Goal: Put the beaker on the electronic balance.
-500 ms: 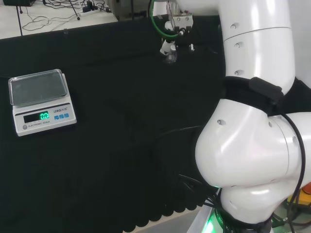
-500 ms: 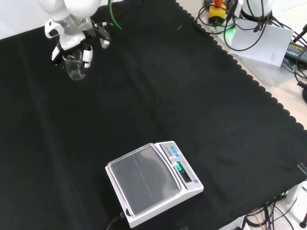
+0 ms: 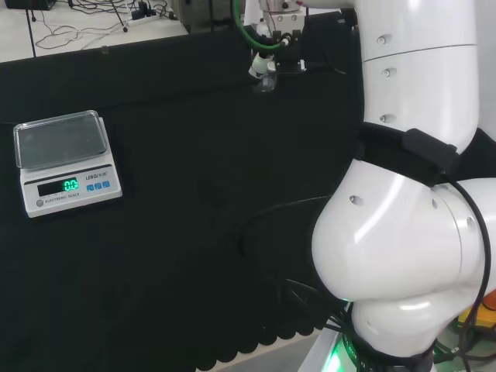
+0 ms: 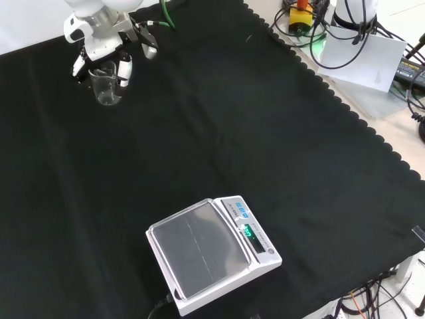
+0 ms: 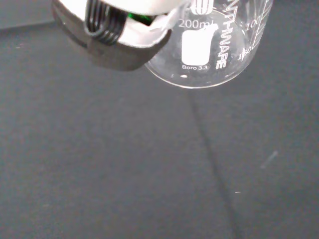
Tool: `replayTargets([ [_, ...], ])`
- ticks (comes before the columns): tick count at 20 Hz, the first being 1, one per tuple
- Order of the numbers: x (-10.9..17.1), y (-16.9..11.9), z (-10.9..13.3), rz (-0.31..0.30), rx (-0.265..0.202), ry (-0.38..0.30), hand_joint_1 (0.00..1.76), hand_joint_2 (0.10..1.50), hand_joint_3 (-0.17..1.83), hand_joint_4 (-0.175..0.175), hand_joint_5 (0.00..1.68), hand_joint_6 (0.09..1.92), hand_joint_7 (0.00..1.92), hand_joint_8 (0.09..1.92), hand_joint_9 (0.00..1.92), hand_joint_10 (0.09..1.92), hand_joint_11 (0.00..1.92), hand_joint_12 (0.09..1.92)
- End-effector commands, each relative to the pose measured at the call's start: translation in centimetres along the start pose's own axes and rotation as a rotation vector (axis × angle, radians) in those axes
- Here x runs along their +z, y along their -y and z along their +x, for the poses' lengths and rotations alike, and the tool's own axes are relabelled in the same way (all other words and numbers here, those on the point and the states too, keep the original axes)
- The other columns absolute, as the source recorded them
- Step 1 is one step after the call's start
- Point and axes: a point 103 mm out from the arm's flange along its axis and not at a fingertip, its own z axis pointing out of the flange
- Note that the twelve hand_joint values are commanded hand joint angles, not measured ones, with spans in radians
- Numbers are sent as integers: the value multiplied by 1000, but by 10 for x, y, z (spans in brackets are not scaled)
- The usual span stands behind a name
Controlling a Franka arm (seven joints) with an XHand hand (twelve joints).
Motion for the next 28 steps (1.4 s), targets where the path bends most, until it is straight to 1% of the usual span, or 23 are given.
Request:
replayTargets([
  [1, -9, 12, 41, -6, -56, 14, 1088, 1130, 240, -174, 735, 1404, 585, 1389, 868, 1114, 1089, 971],
  [3, -11, 19, 63, -10, -83, 20, 1089, 1126, 243, -173, 739, 1398, 588, 1388, 869, 1113, 1087, 974],
  [10, -21, 55, 168, -9, -236, 43, 1093, 1114, 256, -175, 749, 1387, 597, 1380, 878, 1103, 1083, 980],
  [16, -30, 89, 244, -16, -352, 63, 1094, 1110, 262, -175, 752, 1383, 599, 1379, 880, 1100, 1082, 981],
  [19, -29, 101, 275, -18, -406, 71, 1095, 1107, 264, -175, 755, 1381, 599, 1378, 881, 1100, 1082, 981],
  [23, -17, 112, 310, -1, -464, 91, 1096, 1104, 268, -175, 757, 1378, 601, 1378, 883, 1100, 1082, 981],
  [26, -6, 118, 332, 16, -499, 105, 1099, 1093, 281, -175, 765, 1368, 604, 1376, 885, 1097, 1083, 980],
  [28, 1, 121, 341, 25, -519, 113, 1099, 1091, 284, -175, 766, 1366, 604, 1376, 886, 1097, 1084, 980],
])
